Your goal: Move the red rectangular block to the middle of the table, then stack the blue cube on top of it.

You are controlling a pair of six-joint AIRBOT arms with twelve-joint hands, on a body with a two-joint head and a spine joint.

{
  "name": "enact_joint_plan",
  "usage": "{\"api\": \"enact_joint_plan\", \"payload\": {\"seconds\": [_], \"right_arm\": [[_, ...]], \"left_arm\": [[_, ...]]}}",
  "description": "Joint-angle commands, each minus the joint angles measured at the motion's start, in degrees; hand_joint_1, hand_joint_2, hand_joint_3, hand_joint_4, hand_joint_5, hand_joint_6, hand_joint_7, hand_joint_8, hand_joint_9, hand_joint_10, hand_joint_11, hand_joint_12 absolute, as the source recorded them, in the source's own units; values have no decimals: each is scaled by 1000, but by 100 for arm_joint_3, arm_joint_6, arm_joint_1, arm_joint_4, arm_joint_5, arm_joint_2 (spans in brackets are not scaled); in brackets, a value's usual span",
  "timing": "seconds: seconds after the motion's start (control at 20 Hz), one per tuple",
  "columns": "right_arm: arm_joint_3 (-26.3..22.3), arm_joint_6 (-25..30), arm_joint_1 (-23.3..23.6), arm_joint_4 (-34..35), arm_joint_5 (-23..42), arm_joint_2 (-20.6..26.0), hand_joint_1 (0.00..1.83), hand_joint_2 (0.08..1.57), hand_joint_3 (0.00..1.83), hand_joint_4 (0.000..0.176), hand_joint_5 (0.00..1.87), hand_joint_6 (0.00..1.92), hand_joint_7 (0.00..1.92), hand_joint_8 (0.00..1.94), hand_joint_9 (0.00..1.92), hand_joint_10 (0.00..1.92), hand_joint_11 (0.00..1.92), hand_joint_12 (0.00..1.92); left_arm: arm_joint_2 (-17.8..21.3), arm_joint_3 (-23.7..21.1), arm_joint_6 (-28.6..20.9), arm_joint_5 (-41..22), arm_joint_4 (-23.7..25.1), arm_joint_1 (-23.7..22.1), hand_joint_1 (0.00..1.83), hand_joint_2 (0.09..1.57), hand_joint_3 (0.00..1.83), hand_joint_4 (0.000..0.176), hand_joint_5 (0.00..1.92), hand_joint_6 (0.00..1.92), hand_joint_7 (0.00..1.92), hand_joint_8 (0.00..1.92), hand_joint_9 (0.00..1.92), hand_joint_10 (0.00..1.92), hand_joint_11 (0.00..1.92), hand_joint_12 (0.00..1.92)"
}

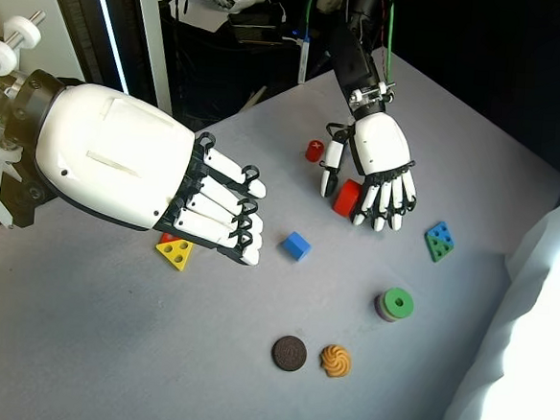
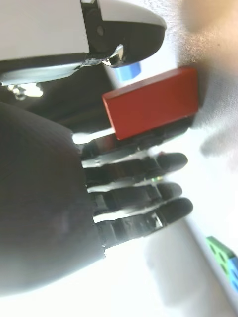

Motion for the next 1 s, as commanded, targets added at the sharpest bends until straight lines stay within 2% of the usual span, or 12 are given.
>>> {"api": "enact_joint_plan", "payload": {"seconds": [0.0,0.2,0.25,0.3,0.5,0.6,0.65,0.7,0.75,0.8,0.9,0.95], "right_arm": [[-4,30,66,79,459,64,550,1222,1,0,294,0,286,0,208,0,0,527],[-4,30,66,79,459,64,547,1214,0,0,317,6,307,4,220,4,0,555],[-4,30,66,79,458,64,541,1218,1,0,319,7,307,3,222,5,0,557],[-4,30,66,79,458,64,543,1216,0,0,317,5,308,2,227,6,0,574],[-4,30,66,79,458,64,523,1219,1,0,329,7,320,6,234,8,0,595],[-4,29,66,79,458,64,515,1221,2,0,317,1,311,1,229,4,0,589],[-4,29,66,79,458,64,528,1220,1,0,316,1,309,0,228,4,0,562],[-4,28,66,79,458,64,518,1223,2,0,312,0,304,0,225,2,0,556],[-4,28,66,79,458,64,516,1224,2,0,311,0,302,0,223,1,0,554],[-4,28,66,79,458,64,511,1223,2,0,313,1,303,0,225,2,0,567],[-4,28,66,79,458,64,513,1220,0,0,320,3,311,3,230,4,0,588],[-4,28,66,79,458,64,514,1224,1,0,310,2,301,1,222,1,0,567]], "left_arm": [[25,-18,17,-516,165,-69,829,1053,0,0,862,10,546,15,296,17,0,1093],[24,-48,42,-624,-5,-95,875,1028,0,24,914,13,611,14,320,16,0,1126],[25,-47,48,-624,-30,-95,1014,1060,1,143,1036,672,544,3,308,3,0,1185],[25,-43,62,-624,-47,-95,1025,1081,4,169,1018,867,486,0,303,1,0,1175],[24,-35,84,-642,-94,-95,1083,1063,0,86,1089,799,412,2,305,4,0,1115],[16,-35,87,-651,-109,-95,1073,1062,0,118,1089,799,394,0,261,0,0,1102],[9,-37,87,-665,-117,-98,1081,1064,0,91,1088,802,403,3,264,2,0,1101],[1,-40,87,-673,-119,-103,1082,1064,0,87,1087,803,400,1,263,2,0,1102],[-6,-43,87,-674,-119,-110,1083,1064,0,85,1087,804,411,6,268,4,0,1101],[-11,-44,87,-674,-119,-114,1073,1066,1,107,1080,813,414,5,267,3,0,1099],[-19,-54,129,-674,-149,-136,1080,1066,0,88,1082,813,412,2,263,2,0,1104],[-19,-64,178,-673,-184,-156,1073,1068,1,103,1075,822,415,2,278,7,0,1099]]}}
